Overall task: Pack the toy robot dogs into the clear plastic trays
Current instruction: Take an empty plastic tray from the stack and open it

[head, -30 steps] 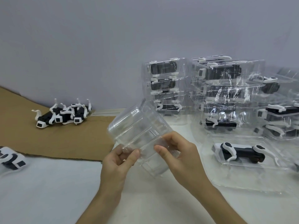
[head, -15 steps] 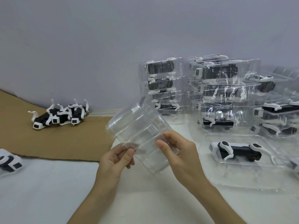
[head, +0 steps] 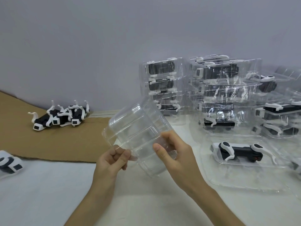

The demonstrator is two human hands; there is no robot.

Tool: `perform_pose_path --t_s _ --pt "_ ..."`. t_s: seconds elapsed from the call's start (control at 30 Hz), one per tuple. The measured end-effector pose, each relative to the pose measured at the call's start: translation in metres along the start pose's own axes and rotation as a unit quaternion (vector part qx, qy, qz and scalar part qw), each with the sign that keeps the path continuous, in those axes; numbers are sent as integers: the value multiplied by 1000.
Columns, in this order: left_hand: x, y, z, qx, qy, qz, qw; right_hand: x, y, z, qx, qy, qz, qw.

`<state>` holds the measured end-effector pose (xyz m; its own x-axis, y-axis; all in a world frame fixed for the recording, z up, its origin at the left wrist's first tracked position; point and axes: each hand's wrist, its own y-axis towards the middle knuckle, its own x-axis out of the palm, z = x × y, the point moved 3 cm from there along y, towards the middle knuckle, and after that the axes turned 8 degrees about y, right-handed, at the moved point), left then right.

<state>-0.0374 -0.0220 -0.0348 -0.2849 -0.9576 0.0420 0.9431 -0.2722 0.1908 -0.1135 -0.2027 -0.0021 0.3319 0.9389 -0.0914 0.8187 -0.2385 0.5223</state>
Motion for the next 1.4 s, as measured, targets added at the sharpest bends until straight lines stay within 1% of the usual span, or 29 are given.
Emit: perform_pose_path --t_s 0.13,0.3,0.57,0.77,0.87,0.97,1.03,1.1,1.2,1.33,1.4 --pt "2 0 -2 7 -3 -19 1000 -1 0 1 8 -9 -8 1000" --pt "4 2 -5 -8 -42 -33 999 -3 0 2 12 6 1 1000" --pt "5 2 -5 -14 -64 -71 995 -7 2 -2 14 47 -2 999" --pt "5 1 -3 -20 -55 -98 993 -8 3 -2 21 49 0 999" --pt "5 -1 2 12 -26 -83 996 -7 2 -2 23 47 0 999" --pt "3 -2 7 65 44 -31 996 -4 0 -4 9 29 -14 999" --pt "1 -2 6 79 91 -2 993 -2 -1 -5 -1 15 -32 999" --pt "2 -3 6 72 90 6 993 -1 -2 -5 -1 0 -45 999" --pt "4 -4 4 73 76 -9 994 -2 -1 -6 -7 -19 -49 999" --pt "11 0 -4 53 33 6 998 -7 1 -5 -37 -79 2 996" --pt "13 2 -7 41 26 5 999 -7 1 -4 -44 -85 12 995"
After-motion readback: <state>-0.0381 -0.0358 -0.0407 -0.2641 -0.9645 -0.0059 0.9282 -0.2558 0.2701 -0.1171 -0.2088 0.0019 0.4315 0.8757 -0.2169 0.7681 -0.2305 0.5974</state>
